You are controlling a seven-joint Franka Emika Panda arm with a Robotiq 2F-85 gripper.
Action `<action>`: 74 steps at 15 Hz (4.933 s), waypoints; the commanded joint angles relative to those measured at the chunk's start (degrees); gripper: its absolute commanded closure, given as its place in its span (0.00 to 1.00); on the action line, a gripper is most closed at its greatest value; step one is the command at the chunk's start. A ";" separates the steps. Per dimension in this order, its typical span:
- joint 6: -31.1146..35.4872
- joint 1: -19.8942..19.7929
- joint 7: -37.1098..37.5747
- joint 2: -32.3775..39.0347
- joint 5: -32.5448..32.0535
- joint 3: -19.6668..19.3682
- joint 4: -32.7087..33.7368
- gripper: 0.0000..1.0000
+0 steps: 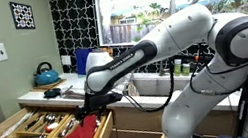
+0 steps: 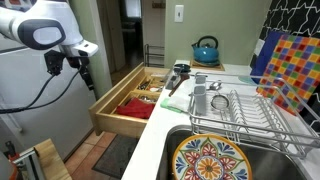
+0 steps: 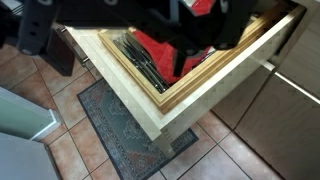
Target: Put the floral plate on the plates rack
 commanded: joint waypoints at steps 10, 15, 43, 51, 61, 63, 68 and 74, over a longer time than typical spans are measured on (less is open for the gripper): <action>2.54 -25.93 1.36 -2.67 -31.83 -4.36 -0.66 0.00; 5.62 -38.31 8.06 -0.80 -46.66 -4.38 0.87 0.00; 20.05 -44.20 24.49 27.86 -61.49 -13.47 12.74 0.00; 20.28 -39.58 27.58 29.02 -64.42 -18.63 13.63 0.00; 26.12 -33.49 28.43 33.10 -64.36 -25.98 13.50 0.00; 29.39 -33.07 28.23 34.09 -65.00 -26.74 13.56 0.00; 31.11 -34.90 31.83 36.80 -69.71 -25.23 14.60 0.00; 30.02 -34.96 40.39 39.51 -79.27 -25.45 17.03 0.00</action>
